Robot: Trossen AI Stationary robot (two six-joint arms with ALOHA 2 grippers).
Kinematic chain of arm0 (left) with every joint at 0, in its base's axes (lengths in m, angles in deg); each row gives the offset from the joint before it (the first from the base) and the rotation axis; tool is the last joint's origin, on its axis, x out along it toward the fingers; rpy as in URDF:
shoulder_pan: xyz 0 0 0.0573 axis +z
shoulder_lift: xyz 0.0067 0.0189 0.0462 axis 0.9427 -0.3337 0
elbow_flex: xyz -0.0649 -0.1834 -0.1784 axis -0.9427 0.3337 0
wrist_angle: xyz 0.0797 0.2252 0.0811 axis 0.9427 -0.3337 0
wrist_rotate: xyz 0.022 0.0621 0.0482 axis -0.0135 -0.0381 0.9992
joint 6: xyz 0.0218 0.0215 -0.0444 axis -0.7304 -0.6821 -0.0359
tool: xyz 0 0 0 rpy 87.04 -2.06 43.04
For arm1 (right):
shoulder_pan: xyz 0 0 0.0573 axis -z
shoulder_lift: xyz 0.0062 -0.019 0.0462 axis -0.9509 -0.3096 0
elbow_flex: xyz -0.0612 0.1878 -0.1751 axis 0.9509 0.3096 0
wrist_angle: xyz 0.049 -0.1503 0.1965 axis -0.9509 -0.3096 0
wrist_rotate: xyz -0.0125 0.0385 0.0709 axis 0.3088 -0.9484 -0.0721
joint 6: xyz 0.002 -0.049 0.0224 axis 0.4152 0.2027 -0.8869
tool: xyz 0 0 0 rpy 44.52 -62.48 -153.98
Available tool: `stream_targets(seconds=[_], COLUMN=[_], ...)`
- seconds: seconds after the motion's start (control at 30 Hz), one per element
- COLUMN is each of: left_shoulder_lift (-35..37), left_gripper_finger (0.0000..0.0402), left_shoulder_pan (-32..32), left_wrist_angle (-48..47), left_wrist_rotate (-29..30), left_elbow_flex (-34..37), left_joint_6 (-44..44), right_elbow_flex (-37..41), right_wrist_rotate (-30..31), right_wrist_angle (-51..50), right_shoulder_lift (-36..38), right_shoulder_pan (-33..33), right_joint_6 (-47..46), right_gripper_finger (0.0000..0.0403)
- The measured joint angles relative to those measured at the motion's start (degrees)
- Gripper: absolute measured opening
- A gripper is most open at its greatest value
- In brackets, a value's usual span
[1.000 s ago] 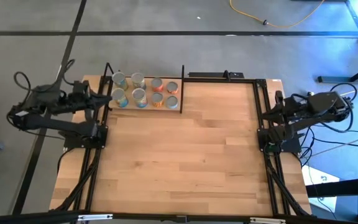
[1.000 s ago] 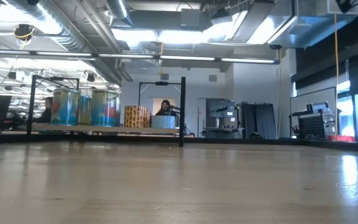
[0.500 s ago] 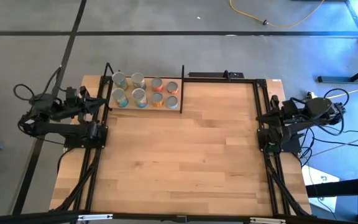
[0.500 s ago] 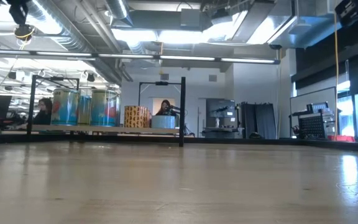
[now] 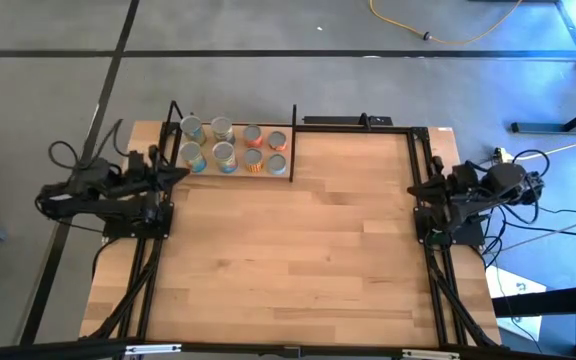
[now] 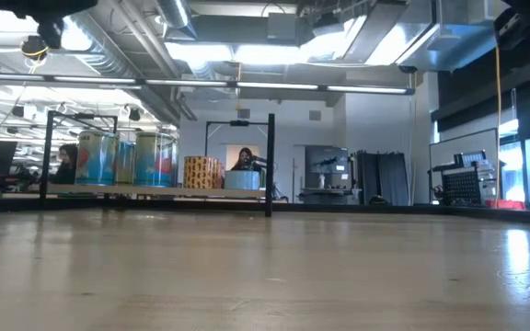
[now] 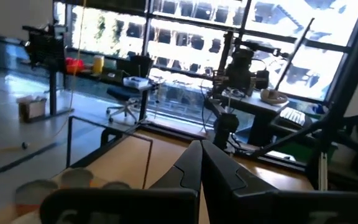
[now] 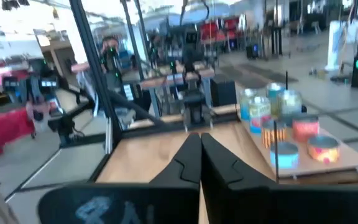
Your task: Pick and place cans onto a shelf
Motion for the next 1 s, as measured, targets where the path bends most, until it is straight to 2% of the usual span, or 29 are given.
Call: stream_targets(seconds=[0.1, 0.23, 0.6, 0.7, 0.87, 1.0], left_shoulder_lift=[0.02, 0.02, 0.02, 0.02, 0.04, 0.04], left_gripper_finger=[0.0000, 0.0000, 0.0000, 0.0000, 0.0000, 0.0000], left_shoulder_pan=[0.00, 0.00, -0.01, 0.00, -0.02, -0.02], left_wrist_angle=[4.13, 6.25, 8.99, 9.54, 10.60, 9.38], left_wrist_rotate=[-2.08, -4.13, -7.26, -10.73, -14.73, -14.82], left_elbow_flex=[3.30, 6.94, 11.79, 11.98, 11.98, 11.98], left_joint_6=[-2.36, -0.95, 0.28, 0.21, -5.48, -8.86], right_elbow_flex=[1.88, 4.44, 14.87, 17.24, 20.10, 21.94], right_wrist_rotate=[-0.07, -0.07, -0.95, -2.57, -4.06, -5.63], right_wrist_angle=[2.48, 2.66, 9.13, 10.34, 10.33, 10.60], right_shoulder_lift=[0.31, 0.33, 0.31, 0.31, 0.43, 0.47], right_shoulder_pan=[0.00, 0.00, 0.02, 0.00, 0.02, 0.00], right_joint_6=[2.10, 2.33, 2.32, 2.30, 3.76, 3.66], right_gripper_finger=[0.0000, 0.0000, 0.0003, 0.0004, 0.0004, 0.0005])
